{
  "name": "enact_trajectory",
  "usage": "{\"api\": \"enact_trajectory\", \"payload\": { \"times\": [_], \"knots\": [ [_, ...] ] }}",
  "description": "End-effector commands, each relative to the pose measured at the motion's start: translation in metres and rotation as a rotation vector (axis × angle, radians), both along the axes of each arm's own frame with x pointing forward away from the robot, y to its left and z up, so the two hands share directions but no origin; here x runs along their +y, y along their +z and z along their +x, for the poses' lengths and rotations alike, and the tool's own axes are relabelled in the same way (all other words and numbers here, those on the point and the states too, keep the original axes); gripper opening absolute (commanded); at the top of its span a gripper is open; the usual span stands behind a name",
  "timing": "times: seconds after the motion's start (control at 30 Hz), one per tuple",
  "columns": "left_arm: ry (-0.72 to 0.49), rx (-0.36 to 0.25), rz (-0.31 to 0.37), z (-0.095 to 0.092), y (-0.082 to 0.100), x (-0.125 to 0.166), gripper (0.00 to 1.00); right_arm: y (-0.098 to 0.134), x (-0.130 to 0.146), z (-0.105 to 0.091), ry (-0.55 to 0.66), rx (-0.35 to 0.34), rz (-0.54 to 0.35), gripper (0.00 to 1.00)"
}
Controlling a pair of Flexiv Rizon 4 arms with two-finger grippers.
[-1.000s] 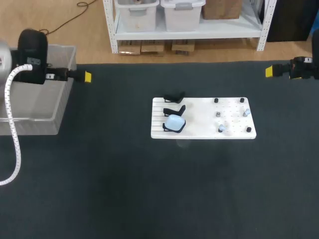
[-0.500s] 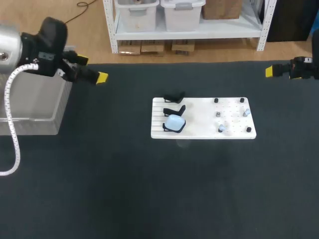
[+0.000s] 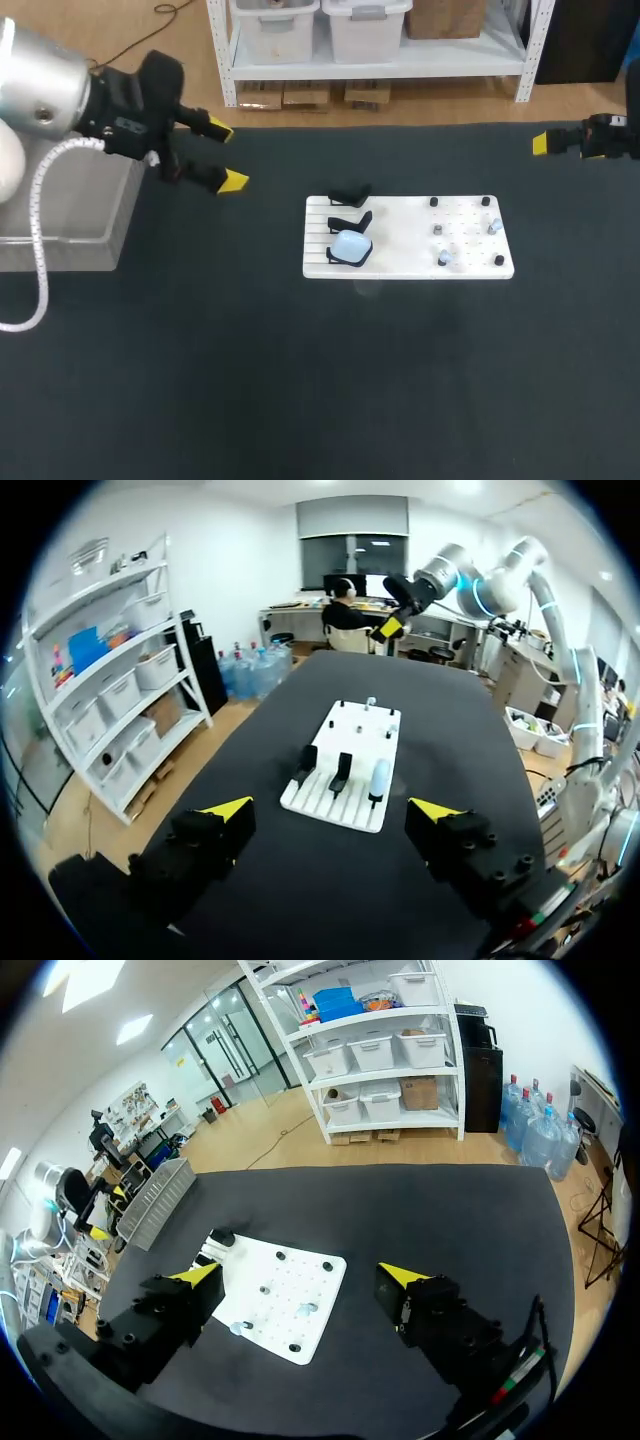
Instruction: Pick up each earbud case from the left stands, insert the matching earbuds, close the lid, and place the case in the box.
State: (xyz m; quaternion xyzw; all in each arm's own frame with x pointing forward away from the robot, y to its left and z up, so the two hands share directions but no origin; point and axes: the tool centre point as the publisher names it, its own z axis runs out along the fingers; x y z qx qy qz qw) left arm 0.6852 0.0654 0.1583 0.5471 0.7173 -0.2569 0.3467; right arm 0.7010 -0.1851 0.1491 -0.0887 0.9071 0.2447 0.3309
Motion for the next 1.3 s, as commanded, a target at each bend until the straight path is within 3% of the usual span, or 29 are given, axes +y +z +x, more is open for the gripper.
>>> {"api": "enact_trajectory", "payload": {
  "times": [0.03,0.17,0.33,0.87,1.3],
  "knots": [
    [-0.038,0.002,-0.012,0.005,-0.014,-0.010,1.00,0.000,0.000,0.000,0.000,0.000,-0.001,1.00],
    [-0.087,0.005,-0.026,-0.001,-0.024,-0.019,1.00,0.000,0.000,0.000,0.000,0.000,-0.001,1.00],
    [-0.139,-0.048,-0.054,-0.012,-0.035,-0.032,1.00,0.000,0.000,0.000,0.000,0.000,-0.001,1.00],
    [-0.261,-0.107,-0.102,-0.031,-0.072,-0.075,1.00,0.000,0.000,0.000,0.000,0.000,-0.001,1.00],
    [-0.303,-0.031,-0.110,-0.038,-0.101,-0.096,0.93,0.000,0.000,0.000,0.000,0.000,-0.001,1.00]
  ]
}}
